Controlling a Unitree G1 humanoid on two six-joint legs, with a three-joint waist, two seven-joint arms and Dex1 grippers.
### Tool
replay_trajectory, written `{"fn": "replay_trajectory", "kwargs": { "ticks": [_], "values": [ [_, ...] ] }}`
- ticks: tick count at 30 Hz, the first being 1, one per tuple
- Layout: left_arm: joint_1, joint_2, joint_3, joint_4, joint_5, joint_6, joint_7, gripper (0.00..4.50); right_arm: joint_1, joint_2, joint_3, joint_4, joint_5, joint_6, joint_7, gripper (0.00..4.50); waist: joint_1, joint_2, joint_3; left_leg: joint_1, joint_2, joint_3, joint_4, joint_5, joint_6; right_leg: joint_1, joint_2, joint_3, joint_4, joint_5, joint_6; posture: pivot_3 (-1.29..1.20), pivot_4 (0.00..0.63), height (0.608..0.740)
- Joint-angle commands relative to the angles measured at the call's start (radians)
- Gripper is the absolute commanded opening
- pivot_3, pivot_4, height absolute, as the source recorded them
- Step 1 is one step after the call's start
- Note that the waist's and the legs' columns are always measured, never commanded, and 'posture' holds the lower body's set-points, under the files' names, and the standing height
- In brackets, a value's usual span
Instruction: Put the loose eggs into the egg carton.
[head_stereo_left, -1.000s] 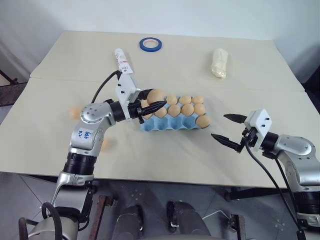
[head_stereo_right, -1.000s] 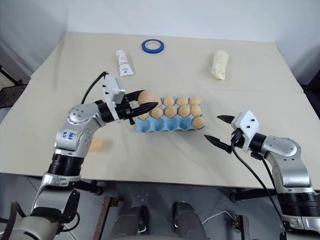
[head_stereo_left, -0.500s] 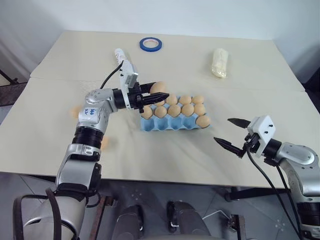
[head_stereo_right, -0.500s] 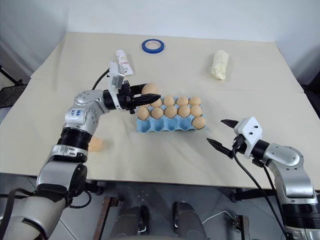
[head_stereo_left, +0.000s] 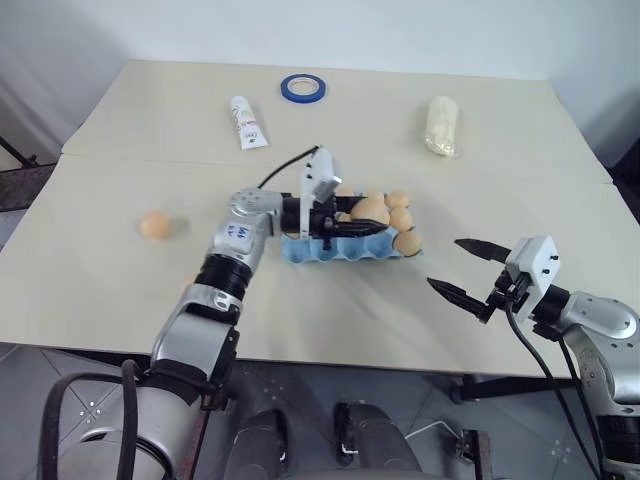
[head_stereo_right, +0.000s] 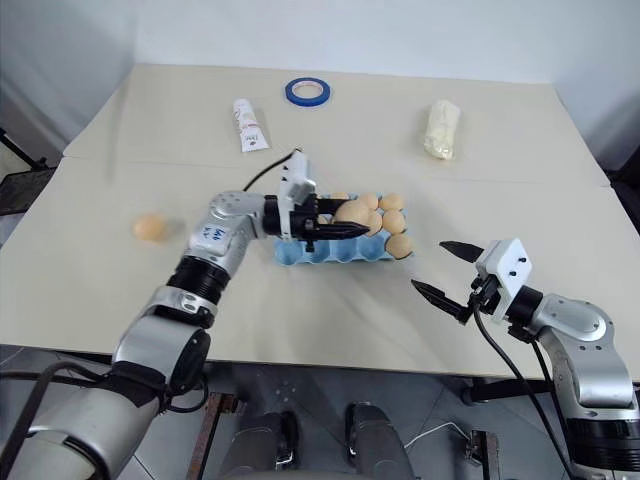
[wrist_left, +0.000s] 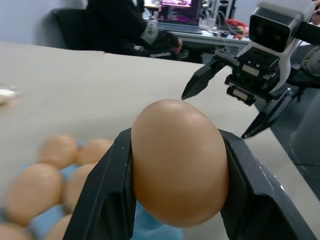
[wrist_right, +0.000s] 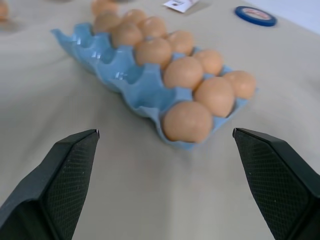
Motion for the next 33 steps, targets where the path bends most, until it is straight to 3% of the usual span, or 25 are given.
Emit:
{"fn": "replay_trajectory", "kwargs": {
  "ticks": [1,13,22,28,33],
  "values": [
    [-0.014,-0.03,-0.004,-0.02,0.03,-0.014,0.069,1.74,0.004,0.012,-0.023,-0.036,0.011,-0.018,-0.015,4.5,-0.002,0.0,0.0,0.0,0.0,0.0,0.0,0.0,0.0,0.0,0.0,0.0,0.0,0.0,0.0,0.0,0.15,0.74],
    [-0.066,-0.097,-0.009,0.116,0.123,-0.074,0.228,1.74,0.016,0.014,-0.031,-0.043,-0.007,-0.021,-0.049,4.5,0.0,0.0,0.0,0.0,0.0,0.0,-0.001,0.0,0.001,0.0,0.0,0.0,0.0,0.0,0.0,0.0,0.15,0.74],
    [-0.052,-0.11,-0.005,0.088,0.12,-0.032,0.219,4.47,0.003,0.01,-0.024,-0.034,-0.016,-0.019,-0.059,4.5,-0.001,0.0,0.0,0.001,0.0,0.0,-0.001,0.0,0.001,0.0,0.0,0.0,0.0,0.0,0.0,0.0,0.15,0.74],
    [-0.029,-0.061,0.005,-0.012,0.11,-0.016,0.211,4.47,-0.007,0.005,-0.023,-0.028,-0.018,-0.016,-0.053,4.5,-0.002,0.0,0.0,0.001,0.0,0.0,-0.001,0.0,0.0,0.0,0.001,0.0,0.001,0.0,0.0,0.0,0.15,0.74],
    [0.051,0.058,0.052,-0.253,0.049,0.043,0.177,4.47,-0.01,-0.004,-0.02,-0.03,-0.007,-0.007,-0.026,4.5,-0.004,0.0,0.0,0.001,0.0,0.0,-0.002,0.001,-0.002,0.0,0.001,0.001,0.001,0.0,0.0,0.0,0.15,0.74]
  ]
}}
